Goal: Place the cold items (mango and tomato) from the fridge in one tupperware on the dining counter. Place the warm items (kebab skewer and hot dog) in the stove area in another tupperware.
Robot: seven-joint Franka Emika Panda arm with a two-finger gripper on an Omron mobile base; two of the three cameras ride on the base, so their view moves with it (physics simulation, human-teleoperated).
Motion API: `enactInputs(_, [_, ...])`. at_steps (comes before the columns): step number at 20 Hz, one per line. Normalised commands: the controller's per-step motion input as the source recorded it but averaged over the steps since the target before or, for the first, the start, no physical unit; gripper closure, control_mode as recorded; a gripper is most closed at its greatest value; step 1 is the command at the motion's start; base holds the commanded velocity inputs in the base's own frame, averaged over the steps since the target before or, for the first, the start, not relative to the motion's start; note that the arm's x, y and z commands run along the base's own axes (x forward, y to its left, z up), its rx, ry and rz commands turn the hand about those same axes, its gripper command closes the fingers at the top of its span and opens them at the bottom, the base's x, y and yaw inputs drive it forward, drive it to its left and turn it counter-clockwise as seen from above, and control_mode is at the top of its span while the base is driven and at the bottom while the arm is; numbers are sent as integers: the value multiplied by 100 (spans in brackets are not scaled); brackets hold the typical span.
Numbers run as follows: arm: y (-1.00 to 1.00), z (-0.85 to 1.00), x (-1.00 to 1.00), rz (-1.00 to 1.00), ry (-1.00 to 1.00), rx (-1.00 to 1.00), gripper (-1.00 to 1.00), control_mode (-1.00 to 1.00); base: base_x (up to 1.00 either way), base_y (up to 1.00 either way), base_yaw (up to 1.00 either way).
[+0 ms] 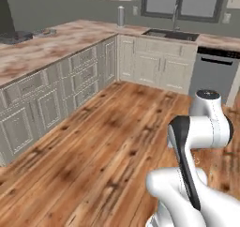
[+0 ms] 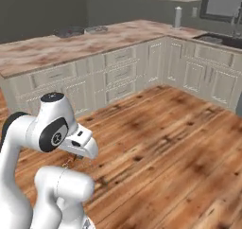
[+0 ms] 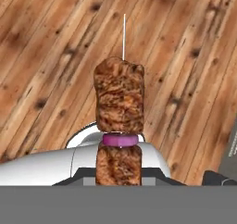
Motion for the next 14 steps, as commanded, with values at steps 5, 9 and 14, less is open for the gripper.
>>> enactInputs(5, [0, 0, 0, 0, 0, 0, 100, 100, 4, 0, 100])
enactInputs(9, [0, 0, 0, 0, 0, 0, 100, 100, 34, -9, 97])
enactInputs(14, [0, 0, 0, 0, 0, 0, 100, 100, 55, -18, 81])
